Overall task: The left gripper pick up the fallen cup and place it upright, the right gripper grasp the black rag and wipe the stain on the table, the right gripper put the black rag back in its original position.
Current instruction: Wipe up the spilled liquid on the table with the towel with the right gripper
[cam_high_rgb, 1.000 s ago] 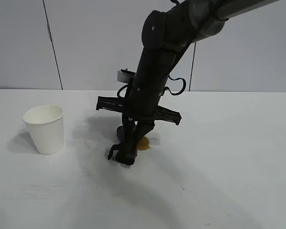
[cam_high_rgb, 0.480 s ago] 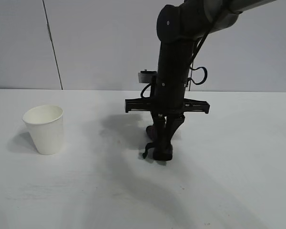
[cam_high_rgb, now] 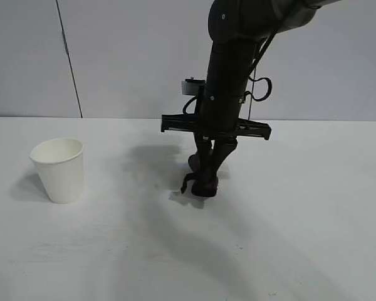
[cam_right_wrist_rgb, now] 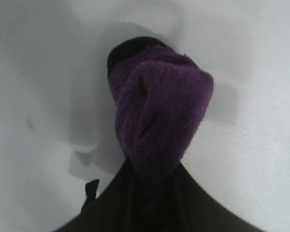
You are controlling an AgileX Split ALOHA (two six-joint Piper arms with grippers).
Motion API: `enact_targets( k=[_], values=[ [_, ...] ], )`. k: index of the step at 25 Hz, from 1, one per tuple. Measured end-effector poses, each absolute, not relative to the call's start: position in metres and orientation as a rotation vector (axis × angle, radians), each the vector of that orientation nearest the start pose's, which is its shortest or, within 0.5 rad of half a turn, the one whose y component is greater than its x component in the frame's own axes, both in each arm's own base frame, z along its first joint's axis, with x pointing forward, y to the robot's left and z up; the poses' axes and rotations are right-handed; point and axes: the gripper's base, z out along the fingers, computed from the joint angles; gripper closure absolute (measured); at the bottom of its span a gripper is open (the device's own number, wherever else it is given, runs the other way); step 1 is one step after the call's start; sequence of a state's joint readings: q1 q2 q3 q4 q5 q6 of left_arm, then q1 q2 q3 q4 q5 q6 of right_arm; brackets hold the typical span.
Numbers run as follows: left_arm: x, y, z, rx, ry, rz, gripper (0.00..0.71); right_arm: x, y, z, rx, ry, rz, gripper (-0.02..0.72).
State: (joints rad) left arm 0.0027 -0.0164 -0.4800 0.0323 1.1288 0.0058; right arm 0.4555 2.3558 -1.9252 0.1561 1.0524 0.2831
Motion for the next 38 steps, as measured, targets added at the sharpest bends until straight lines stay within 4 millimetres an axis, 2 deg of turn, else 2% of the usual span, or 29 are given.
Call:
enact_targets(
  k=[6, 8, 14, 18, 22, 27, 38],
  values=[
    [-0.008, 0.003, 0.266, 0.001, 2.116, 0.044, 0.022, 0.419, 0.269, 0.128, -0.190, 2.965, 0.449, 0.611],
    [-0.008, 0.003, 0.266, 0.001, 2.116, 0.044, 0.022, 0.415, 0.278, 0.122, -0.200, 2.966, 0.471, 0.611],
    [-0.008, 0.003, 0.266, 0.001, 2.116, 0.044, 0.022, 0.413, 0.282, 0.123, -0.200, 2.964, 0.486, 0.611],
    [-0.008, 0.003, 0.266, 0.001, 2.116, 0.044, 0.022, 0.417, 0.276, 0.130, -0.242, 2.984, 0.409, 0.611],
    [-0.008, 0.003, 0.266, 0.001, 2.116, 0.044, 0.022, 0.426, 0.259, 0.139, -0.270, 2.997, 0.278, 0.611],
    [-0.008, 0.003, 0.266, 0.001, 2.116, 0.044, 0.022, 0.435, 0.233, 0.139, -0.251, 3.035, 0.144, 0.611],
    [-0.008, 0.003, 0.266, 0.001, 2.116, 0.044, 0.022, 0.446, 0.202, 0.139, -0.236, 3.035, -0.027, 0.611]
  ],
)
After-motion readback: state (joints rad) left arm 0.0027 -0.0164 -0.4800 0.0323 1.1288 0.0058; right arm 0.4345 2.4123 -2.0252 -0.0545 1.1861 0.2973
